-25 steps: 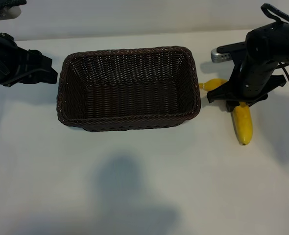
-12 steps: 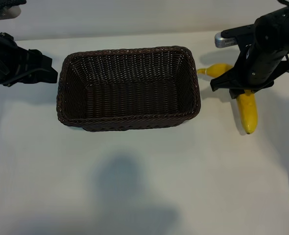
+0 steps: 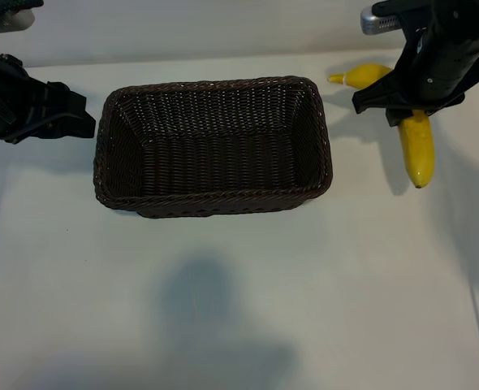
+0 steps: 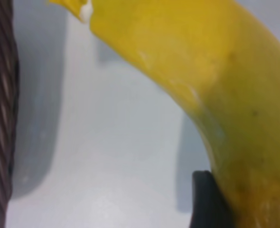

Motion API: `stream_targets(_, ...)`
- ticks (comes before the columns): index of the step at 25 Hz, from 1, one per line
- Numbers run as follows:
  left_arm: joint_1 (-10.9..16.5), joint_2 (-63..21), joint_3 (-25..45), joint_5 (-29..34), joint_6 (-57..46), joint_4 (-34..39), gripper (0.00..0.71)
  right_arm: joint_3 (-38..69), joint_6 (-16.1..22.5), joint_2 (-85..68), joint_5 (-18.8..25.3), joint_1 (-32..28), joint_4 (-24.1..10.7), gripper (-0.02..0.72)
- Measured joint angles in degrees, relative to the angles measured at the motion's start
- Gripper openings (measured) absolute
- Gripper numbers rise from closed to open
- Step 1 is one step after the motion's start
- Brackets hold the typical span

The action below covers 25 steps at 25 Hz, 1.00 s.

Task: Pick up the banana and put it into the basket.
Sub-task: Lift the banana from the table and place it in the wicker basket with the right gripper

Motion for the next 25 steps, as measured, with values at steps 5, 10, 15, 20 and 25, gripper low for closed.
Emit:
stream_targets(5,0.00,0.00,0.00,0.00,-0.06,-0.98,0.542,-0.43,-2.44,0.00,1.71,0.68,1.76,0.416)
stream_targets(10,0.00,0.00,0.00,0.00,0.00,-1.10,0.542,-2.71,-3.51,0.00,2.12,4.91,2.50,0.416)
stream_targets(15,0.00,0.00,0.00,0.00,0.05,-1.10,0.542,-7.35,-3.83,0.00,3.20,9.92,2.56,0.416)
stream_targets(20,0.00,0.00,0.00,0.00,0.05,-1.12,0.542,-9.12,-5.45,0.00,2.48,14.90,2.67,0.416)
stream_targets(25,0.00,0.00,0.00,0.00,0.09,-1.16,0.542,-9.24,-8.38,1.49,1.23,17.32,3.07,0.416)
